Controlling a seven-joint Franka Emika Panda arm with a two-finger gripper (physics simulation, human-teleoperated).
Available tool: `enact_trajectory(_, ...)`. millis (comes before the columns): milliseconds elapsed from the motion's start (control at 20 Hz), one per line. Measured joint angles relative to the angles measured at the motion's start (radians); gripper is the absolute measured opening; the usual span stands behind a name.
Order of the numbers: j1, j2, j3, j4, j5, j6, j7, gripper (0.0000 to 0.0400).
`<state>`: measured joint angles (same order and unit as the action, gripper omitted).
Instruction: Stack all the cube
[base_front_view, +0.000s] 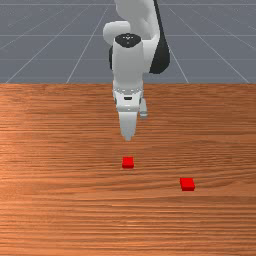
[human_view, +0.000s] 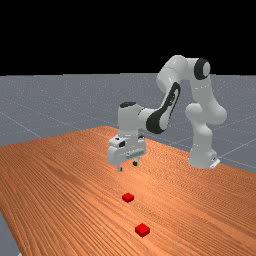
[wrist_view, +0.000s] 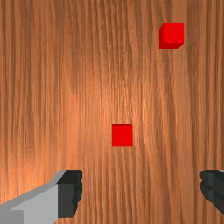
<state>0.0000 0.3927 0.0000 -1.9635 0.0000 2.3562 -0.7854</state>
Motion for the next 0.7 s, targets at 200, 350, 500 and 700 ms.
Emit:
enact_trajectory(200,0.003,-0.006,-0.004,-0.006,0.006,-0.001,0.03,0.0311)
enact_trajectory(350,0.023,-0.173,-0.046,-0.134,0.048,-0.076,0.373,0.0129)
enact_trajectory(500,0.038,-0.275,-0.087,-0.195,0.107,-0.088,0.901,0.003)
enact_trajectory(700,0.051,-0.301,-0.11,-0.238,0.158,-0.052,1.376,0.0004)
